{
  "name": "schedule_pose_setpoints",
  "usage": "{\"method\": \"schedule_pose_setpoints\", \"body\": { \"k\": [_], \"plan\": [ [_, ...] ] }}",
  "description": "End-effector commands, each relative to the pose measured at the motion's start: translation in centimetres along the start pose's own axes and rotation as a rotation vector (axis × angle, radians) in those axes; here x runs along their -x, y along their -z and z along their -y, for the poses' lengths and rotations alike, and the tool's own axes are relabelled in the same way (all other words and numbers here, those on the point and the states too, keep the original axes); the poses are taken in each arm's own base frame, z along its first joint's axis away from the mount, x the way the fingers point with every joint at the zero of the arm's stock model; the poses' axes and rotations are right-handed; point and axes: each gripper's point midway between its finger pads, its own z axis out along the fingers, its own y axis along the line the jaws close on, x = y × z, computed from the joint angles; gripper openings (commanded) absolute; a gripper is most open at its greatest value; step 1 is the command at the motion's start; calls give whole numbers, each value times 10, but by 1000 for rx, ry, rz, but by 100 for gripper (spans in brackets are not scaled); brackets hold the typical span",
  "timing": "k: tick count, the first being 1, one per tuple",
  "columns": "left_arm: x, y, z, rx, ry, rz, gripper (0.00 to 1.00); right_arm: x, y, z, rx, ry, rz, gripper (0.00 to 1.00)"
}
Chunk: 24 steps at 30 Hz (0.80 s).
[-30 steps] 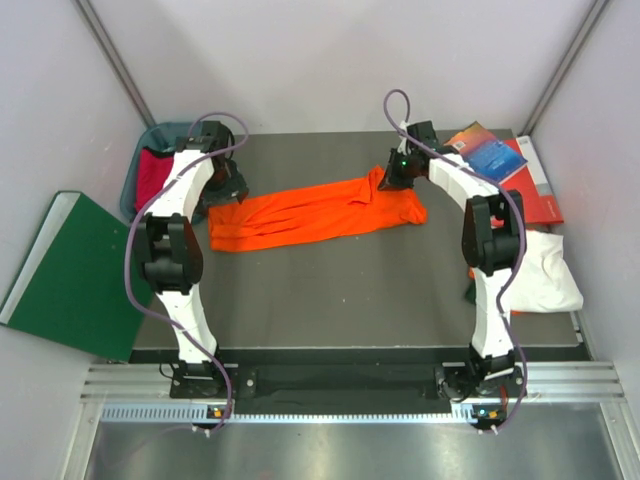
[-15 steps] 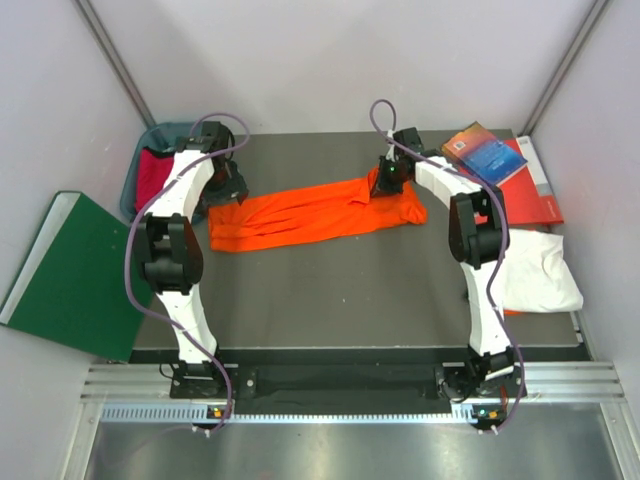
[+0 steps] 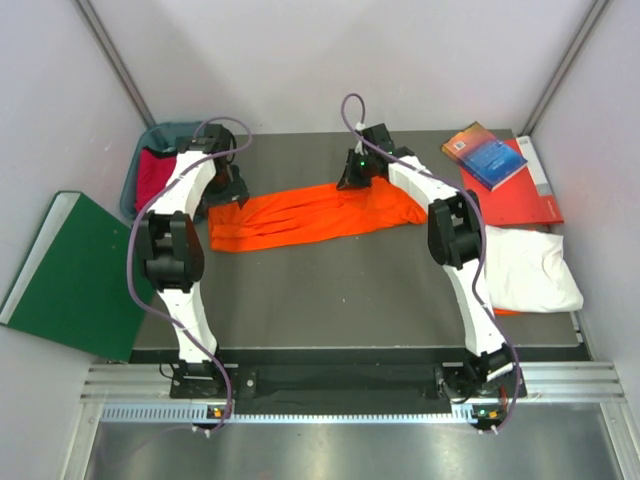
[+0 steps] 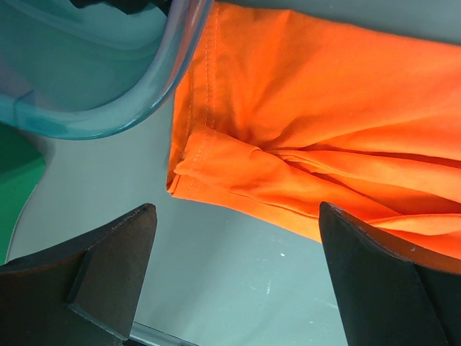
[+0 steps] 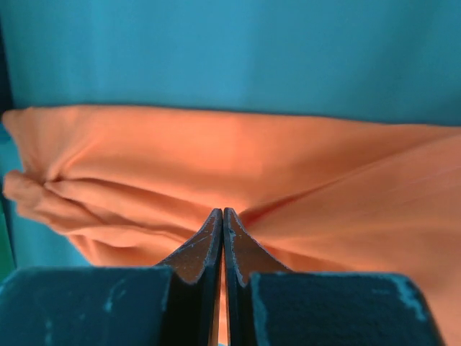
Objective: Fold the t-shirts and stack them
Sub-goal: Fold the other side of the tshirt into a rectangle
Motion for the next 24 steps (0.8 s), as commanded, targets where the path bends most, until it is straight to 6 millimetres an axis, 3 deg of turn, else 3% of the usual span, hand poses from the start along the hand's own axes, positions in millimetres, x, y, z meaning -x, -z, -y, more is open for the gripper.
{"method": "schedule_pose_setpoints", "body": {
  "k": [1,2,5,7,8,9,11,13,14,15,16,17,18,20,21,24],
  "plan": [
    [-5,-7,-1,-5,-8,-21,99,15,5,-33,94,-6,58,0],
    [-4,-7,1,-16,-5,-15,99,23,15,-39,94,9,84,0],
    [-5,-8,9,-65,-22,-16,99,19,29,-35,55,48,71,0],
    [-1,-11,17,-104,-43,1,99,16,49,-36,24,75,63,0],
    [1,-14,20,-110,-48,5,99,23,66,-39,8,94,99,0],
    [4,-15,23,-120,-56,12,99,9,67,-26,-19,82,69,0],
    [6,-25,28,-123,-71,5,99,9,88,-18,-42,56,80,0],
    [10,-33,36,-120,-96,0,99,-9,96,2,-72,-7,40,1],
    [12,-35,39,-121,-108,2,99,-3,112,9,-74,-41,67,9],
    [19,-34,42,-121,-123,18,99,-23,112,28,-96,-93,28,14],
    [17,-41,45,-114,-142,8,99,-28,119,32,-82,-154,22,20],
    [18,-44,46,-104,-154,7,99,-20,137,40,-74,-192,63,32],
    [24,-43,49,-106,-158,21,99,-39,139,56,-97,-243,33,40],
    [22,-54,53,-93,-182,6,99,-39,159,68,-101,-304,54,50],
    [26,-55,57,-98,-190,13,99,-54,161,77,-118,-335,22,52],
    [23,-70,59,-63,-200,-15,99,-72,174,89,-145,-379,-23,59]
  ]
}}
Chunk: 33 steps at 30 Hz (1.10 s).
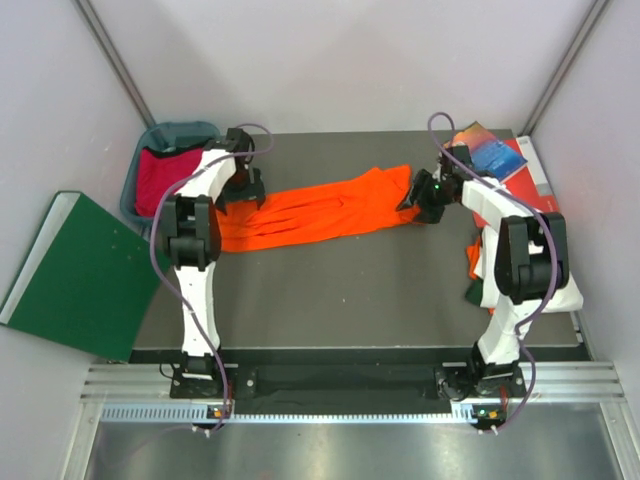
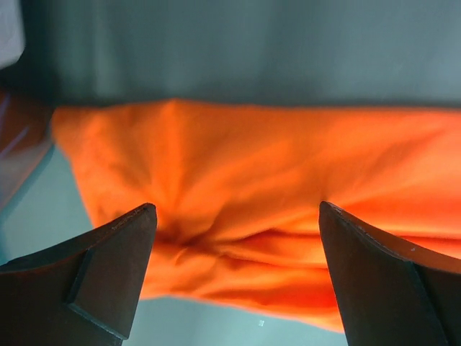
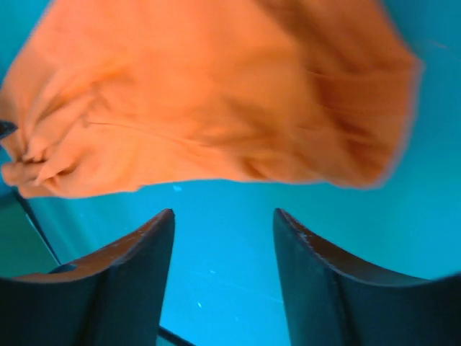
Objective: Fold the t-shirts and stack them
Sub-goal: Fold the other side of the tshirt into a rectangle, then rotate the tshirt 90 degrees
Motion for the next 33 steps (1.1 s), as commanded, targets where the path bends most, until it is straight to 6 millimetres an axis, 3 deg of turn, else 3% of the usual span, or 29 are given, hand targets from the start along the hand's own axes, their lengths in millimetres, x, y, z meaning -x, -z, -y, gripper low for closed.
{"method": "schedule_pose_setpoints", "body": {
  "k": [1,8,11,12,15,16,18,19,21,22,25,33],
  "plan": [
    [13,-9,2,42,-28,16,99,-16,21,3,18,-46,-37,62],
    [16,-20,-2,97,-6,13,99,-45,-3,21,4,-127,-132,68],
    [19,-26,-5,118,-9,22,99,-48,-22,22,15,-146,-133,68],
    [20,-26,-5,121,-13,24,94,-47,-26,21,18,-154,-130,68],
    [23,-29,-5,127,-21,19,74,-45,-47,18,23,-146,-125,66],
    [18,-33,-6,137,-27,-5,39,-46,-54,14,26,-133,-125,65],
    [20,-34,-8,153,-27,-6,0,-45,-70,12,13,-125,-127,63],
    [19,-32,-9,158,-30,-11,0,-49,-80,12,4,-120,-138,53],
    [16,-31,-12,170,-39,-17,0,-36,-88,4,12,-110,-90,41],
    [15,-29,-14,172,-38,-19,0,-34,-92,1,19,-106,-72,26],
    [1,-28,-16,175,-39,-61,0,-17,-99,-4,27,-104,-11,9],
    [-64,-19,-17,167,-28,-272,0,44,-97,-26,21,-22,162,2]
  ]
}}
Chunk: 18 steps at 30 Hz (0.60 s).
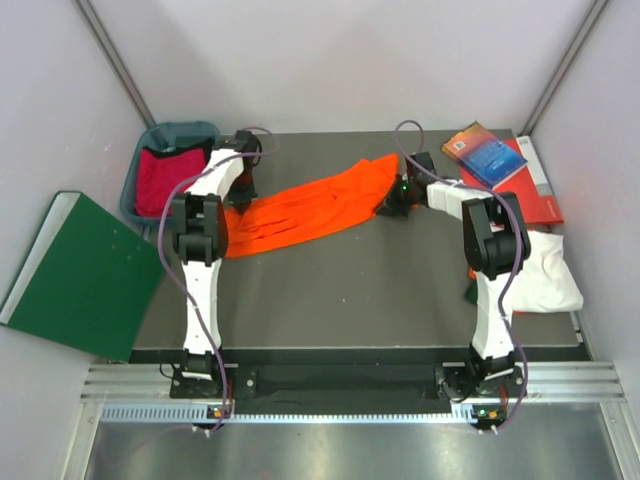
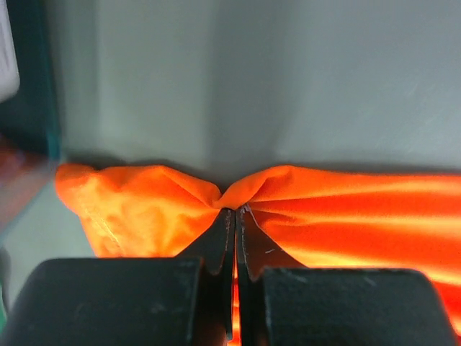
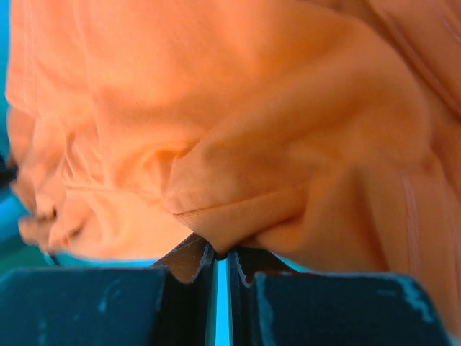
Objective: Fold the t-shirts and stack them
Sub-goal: Rotate the tshirt 90 degrees
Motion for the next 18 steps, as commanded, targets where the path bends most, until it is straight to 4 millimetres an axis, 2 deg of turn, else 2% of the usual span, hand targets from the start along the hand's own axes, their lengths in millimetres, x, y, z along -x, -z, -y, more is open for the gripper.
{"method": "schedule_pose_setpoints", "body": {
  "k": [1,3,5,6,7,8,11,12,13,14,15,16,17,18],
  "plan": [
    [-86,3,-16,41,-34,-291,0,57,-5,-25,-1,95,173,1],
    [-97,15,-6,-21,-38,-310,0,68,-7,-30,-1,132,189,2],
    [-120,18,-3,-45,-53,-370,0,83,-11,-43,14,167,205,2],
    [-127,28,3,-66,-68,-375,0,88,-12,-46,17,190,211,2],
    [-147,31,8,-96,-84,-433,0,99,-15,-56,37,209,230,3],
    [-157,35,13,-117,-103,-459,0,103,-17,-58,39,227,235,3],
    [-202,62,39,-218,-182,-547,0,119,-26,-75,94,257,252,5],
    [-217,66,41,-221,-201,-584,0,116,-36,-75,105,259,237,6],
    [-227,72,46,-238,-217,-605,0,125,-34,-86,138,270,259,7],
    [-240,84,60,-286,-251,-626,0,125,-38,-89,154,266,256,8],
    [-253,91,65,-315,-263,-659,0,123,-47,-88,168,265,245,9],
    [-260,95,70,-329,-270,-666,0,126,-47,-94,185,268,252,11],
    [-266,103,75,-334,-287,-652,0,125,-51,-93,193,252,246,14],
    [-268,105,75,-327,-299,-641,0,124,-53,-93,198,247,239,23]
  ]
}}
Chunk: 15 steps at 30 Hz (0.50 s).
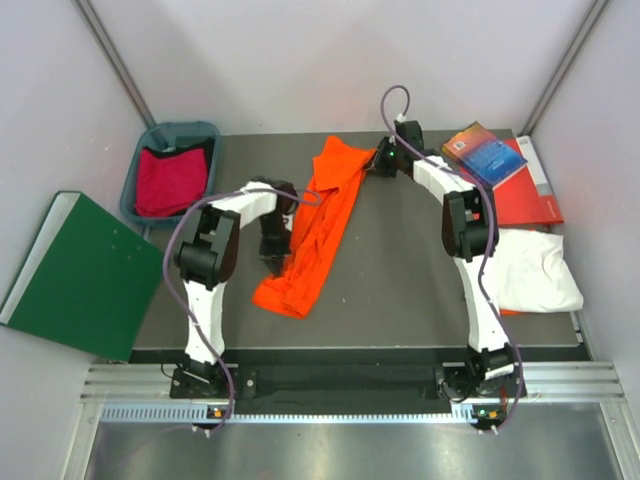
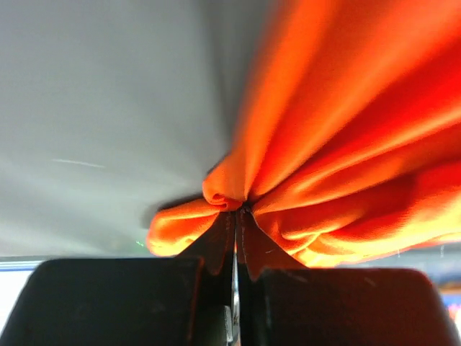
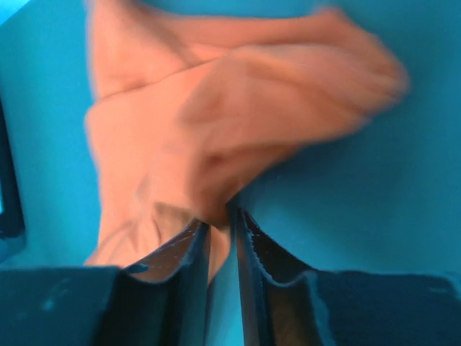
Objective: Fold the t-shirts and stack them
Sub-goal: Rotate the tshirt 90 degrees
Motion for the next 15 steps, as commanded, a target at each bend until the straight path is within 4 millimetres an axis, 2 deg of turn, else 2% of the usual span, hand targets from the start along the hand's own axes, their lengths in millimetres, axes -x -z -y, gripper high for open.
{"method": "schedule_pose_setpoints", "body": {
  "k": [1,2,3,4,5,6,7,8,9,13,15],
  "plan": [
    [-57,8,42,-105,-50,-136,0,11,-8,-16,73,17,31,30],
    [-54,18,38,-87,-53,-87,2,9,-7,-16,76,17,23,35],
    [-50,26,37,-83,-54,-47,13,4,0,-18,81,17,14,47],
    [-45,34,33,-62,-47,-3,32,2,5,-19,83,21,12,50],
    [-43,47,31,-57,-52,52,66,1,13,-19,77,37,12,55],
    [-36,54,26,-29,-52,105,82,0,32,-22,61,47,23,62],
    [-33,59,24,-16,-44,136,90,1,44,-23,48,59,34,65],
    [-31,67,23,-19,-44,176,95,1,56,-24,34,84,42,68],
    [-26,68,22,-17,-46,209,99,3,80,-29,20,96,60,71],
    [-20,71,22,-32,-43,274,99,-14,137,-38,-6,120,36,73],
    [-19,70,22,-32,-37,281,99,-42,161,-40,-6,103,-33,72]
  ]
}}
